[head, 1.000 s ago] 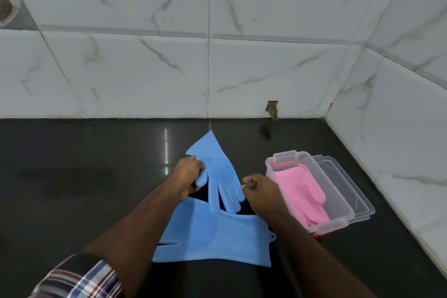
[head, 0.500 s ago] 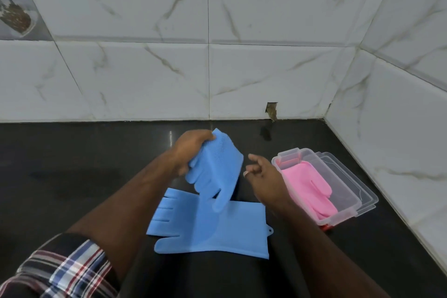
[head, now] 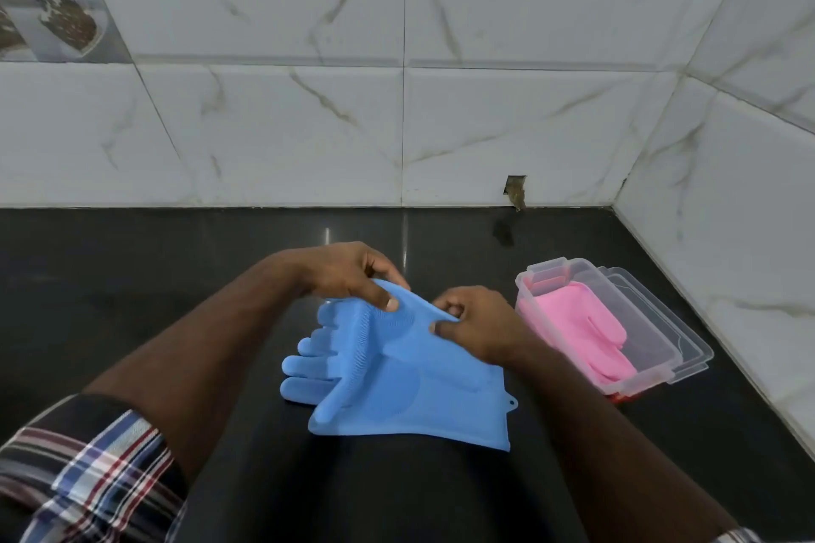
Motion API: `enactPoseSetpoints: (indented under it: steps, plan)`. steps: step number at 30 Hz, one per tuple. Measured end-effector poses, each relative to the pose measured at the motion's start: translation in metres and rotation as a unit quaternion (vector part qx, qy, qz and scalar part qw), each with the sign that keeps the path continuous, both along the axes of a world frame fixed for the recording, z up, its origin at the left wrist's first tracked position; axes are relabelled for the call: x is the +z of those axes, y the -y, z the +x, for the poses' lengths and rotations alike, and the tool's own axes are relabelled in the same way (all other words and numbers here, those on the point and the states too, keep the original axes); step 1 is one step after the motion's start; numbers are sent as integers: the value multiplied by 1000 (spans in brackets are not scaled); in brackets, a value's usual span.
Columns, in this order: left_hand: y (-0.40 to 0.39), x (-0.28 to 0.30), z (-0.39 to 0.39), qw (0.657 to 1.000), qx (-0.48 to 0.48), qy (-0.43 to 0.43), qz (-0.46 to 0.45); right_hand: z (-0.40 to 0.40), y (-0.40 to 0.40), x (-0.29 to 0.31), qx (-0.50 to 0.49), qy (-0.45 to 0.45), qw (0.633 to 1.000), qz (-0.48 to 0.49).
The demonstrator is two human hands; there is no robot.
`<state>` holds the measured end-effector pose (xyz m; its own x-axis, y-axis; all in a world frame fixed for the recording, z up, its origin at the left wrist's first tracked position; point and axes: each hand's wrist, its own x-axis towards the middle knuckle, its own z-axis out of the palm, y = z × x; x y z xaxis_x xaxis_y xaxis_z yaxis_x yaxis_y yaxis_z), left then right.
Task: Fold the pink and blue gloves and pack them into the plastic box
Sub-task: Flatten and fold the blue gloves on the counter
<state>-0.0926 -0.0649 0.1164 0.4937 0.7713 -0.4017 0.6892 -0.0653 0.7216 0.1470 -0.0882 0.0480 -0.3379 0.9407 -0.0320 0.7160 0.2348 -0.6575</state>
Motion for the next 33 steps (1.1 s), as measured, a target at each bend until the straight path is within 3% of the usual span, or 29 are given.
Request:
enactPoseSetpoints:
  steps: [4,7,10,13,17,20,23,29,33]
  plan:
    - [-10,-2,-12,985,69,-39,154,3,0,14,-63,-4,991,116]
    - [-3,3,-17,983,66,-18,172,6,7,21,-50,23,990,126]
    - [14,3,-20,996,2,-51,76,12,21,15,20,128,992,5]
    - [32,-11,-23,997,-9,-71,-8,14,36,0,135,209,957,-148]
    - [38,-45,-30,993,113,-1,31,7,42,-18,88,159,976,-123]
    - [33,-73,-38,973,178,-81,124,3,38,-29,36,132,985,-101]
    - [36,-96,-38,960,185,-160,137,0,38,-39,26,128,988,-79]
    - [32,-104,-25,937,274,-171,129,-19,45,-51,46,99,992,-70]
    - [27,-102,-21,929,293,-188,123,-25,50,-58,59,124,988,-71]
